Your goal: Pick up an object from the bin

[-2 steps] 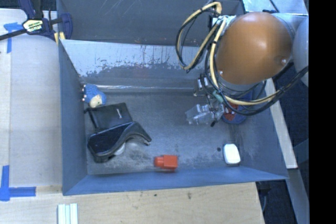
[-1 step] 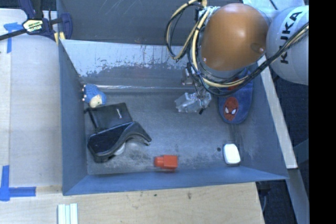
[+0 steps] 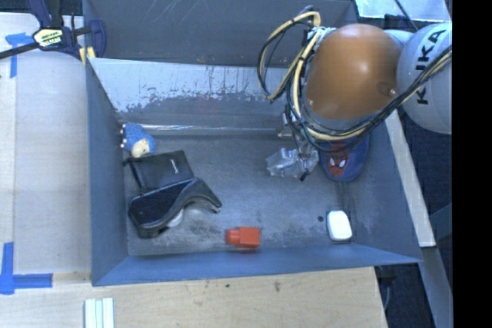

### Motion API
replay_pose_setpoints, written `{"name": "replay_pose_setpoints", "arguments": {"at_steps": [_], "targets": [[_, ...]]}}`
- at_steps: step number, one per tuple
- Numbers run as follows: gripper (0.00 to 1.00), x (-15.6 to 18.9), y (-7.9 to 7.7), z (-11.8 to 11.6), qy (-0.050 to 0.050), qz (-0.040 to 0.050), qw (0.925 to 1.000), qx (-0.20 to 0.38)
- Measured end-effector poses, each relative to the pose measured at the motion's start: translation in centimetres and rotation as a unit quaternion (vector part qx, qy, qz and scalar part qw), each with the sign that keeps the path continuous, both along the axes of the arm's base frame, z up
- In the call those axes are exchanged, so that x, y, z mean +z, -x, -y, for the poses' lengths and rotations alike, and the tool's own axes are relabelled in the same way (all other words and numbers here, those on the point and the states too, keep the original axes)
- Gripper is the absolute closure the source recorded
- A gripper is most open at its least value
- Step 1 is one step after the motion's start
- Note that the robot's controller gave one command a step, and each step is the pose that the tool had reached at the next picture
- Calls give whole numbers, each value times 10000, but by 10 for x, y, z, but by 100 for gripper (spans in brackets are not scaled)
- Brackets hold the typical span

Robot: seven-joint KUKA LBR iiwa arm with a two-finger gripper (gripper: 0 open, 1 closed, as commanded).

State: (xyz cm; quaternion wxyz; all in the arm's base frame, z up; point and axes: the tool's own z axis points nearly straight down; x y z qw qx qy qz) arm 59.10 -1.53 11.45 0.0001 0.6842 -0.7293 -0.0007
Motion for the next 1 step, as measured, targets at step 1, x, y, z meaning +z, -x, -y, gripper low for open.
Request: {"name": "replay_pose_setpoints", "arguments": {"at_steps": [1], "targets": [[100,24,-6,31,-2,34,9964,-846]]}}
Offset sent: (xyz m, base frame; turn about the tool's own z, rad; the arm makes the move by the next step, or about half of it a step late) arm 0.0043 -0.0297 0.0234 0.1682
